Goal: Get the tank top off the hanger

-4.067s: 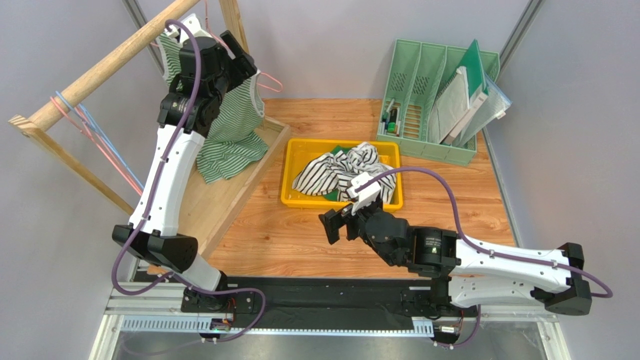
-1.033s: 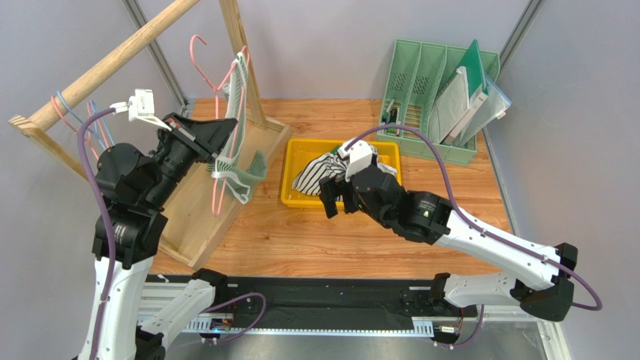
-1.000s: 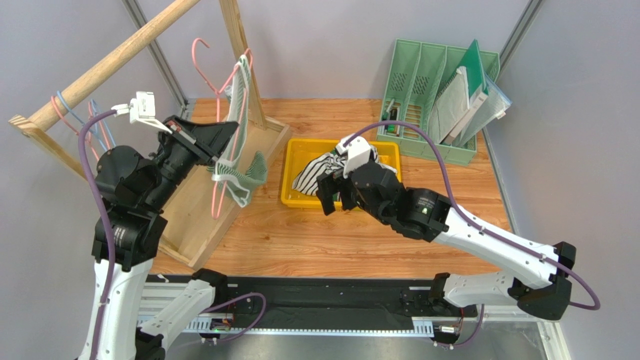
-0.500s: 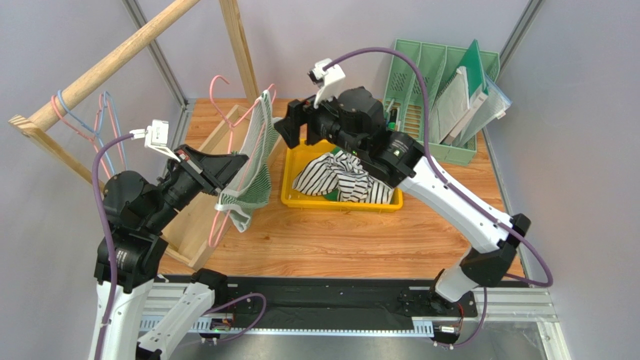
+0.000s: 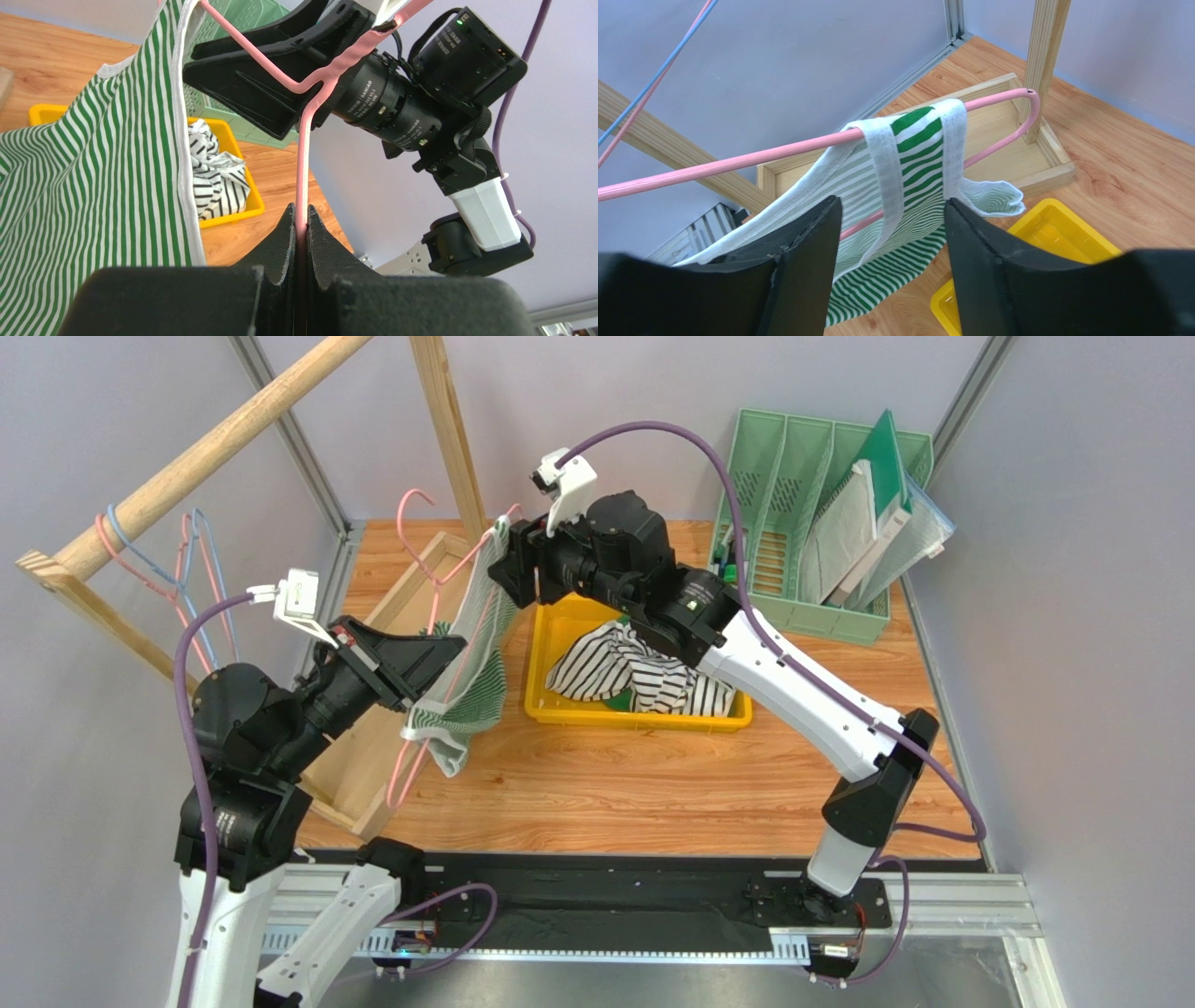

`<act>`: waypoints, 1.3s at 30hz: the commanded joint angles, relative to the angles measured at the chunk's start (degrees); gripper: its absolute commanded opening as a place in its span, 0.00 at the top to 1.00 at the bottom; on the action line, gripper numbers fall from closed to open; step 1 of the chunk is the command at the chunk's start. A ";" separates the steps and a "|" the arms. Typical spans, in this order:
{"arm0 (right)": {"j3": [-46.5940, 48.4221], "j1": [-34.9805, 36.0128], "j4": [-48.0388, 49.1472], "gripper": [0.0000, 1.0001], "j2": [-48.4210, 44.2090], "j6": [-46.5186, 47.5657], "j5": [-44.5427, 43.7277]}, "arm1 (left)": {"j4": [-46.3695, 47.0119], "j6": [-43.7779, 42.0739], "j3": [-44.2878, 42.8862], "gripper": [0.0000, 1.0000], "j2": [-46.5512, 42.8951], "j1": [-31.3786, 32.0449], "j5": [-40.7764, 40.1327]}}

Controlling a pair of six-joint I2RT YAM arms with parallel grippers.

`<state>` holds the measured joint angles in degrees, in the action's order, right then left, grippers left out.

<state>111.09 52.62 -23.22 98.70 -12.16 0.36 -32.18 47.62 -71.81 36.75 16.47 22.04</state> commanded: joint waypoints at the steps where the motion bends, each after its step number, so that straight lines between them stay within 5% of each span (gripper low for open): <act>1: 2.91 -0.68 2.65 0.46 0.88 0.30 -2.01 | 2.04 -0.07 -1.05 1.00 -0.80 0.05 1.42; 7: 3.96 -2.61 3.36 0.46 1.85 -1.72 -1.51 | 1.95 0.11 -1.67 1.00 -0.72 0.05 2.13; 17: 9.13 -6.74 1.70 1.00 5.80 -6.55 -1.24 | 1.16 0.11 -2.54 1.00 -0.63 0.05 2.39; 39: 17.41 -13.68 -2.71 1.00 17.50 -13.67 4.72 | -0.86 -1.03 -4.04 1.00 -2.12 0.14 0.72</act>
<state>128.09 42.09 -26.46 115.00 -24.49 5.21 -35.31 47.18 -73.45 36.14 16.47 21.76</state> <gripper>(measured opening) 0.006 0.017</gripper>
